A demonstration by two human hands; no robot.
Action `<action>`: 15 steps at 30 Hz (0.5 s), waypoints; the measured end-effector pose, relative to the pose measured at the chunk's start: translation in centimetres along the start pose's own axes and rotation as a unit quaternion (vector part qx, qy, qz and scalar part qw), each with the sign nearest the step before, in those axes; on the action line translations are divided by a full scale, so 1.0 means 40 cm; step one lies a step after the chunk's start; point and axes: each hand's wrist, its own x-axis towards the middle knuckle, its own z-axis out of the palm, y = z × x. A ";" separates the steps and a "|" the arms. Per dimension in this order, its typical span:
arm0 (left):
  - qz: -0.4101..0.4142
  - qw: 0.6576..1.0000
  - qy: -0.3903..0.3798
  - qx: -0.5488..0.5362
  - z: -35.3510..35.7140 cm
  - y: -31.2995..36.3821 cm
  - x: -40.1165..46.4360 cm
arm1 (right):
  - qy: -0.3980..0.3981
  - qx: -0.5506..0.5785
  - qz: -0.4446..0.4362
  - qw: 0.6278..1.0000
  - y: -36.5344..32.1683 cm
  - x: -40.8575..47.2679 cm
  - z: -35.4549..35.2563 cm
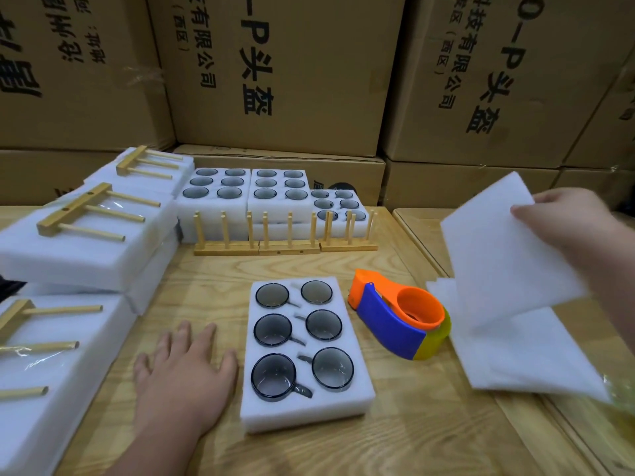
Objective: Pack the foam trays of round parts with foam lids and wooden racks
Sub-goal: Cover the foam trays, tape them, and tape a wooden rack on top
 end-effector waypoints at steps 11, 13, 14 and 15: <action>0.000 1.000 0.006 0.006 0.005 0.000 0.002 | -0.168 0.208 -0.047 0.963 -0.092 -0.133 0.124; 0.000 1.000 0.007 0.005 0.005 0.000 0.002 | -0.216 0.219 -0.036 0.951 -0.082 -0.179 0.182; 0.000 1.000 0.007 0.005 0.006 0.000 0.002 | -0.242 0.226 -0.027 0.943 -0.075 -0.201 0.214; 0.001 1.000 0.007 0.006 0.007 -0.001 0.002 | -0.268 0.236 -0.012 0.934 -0.068 -0.222 0.244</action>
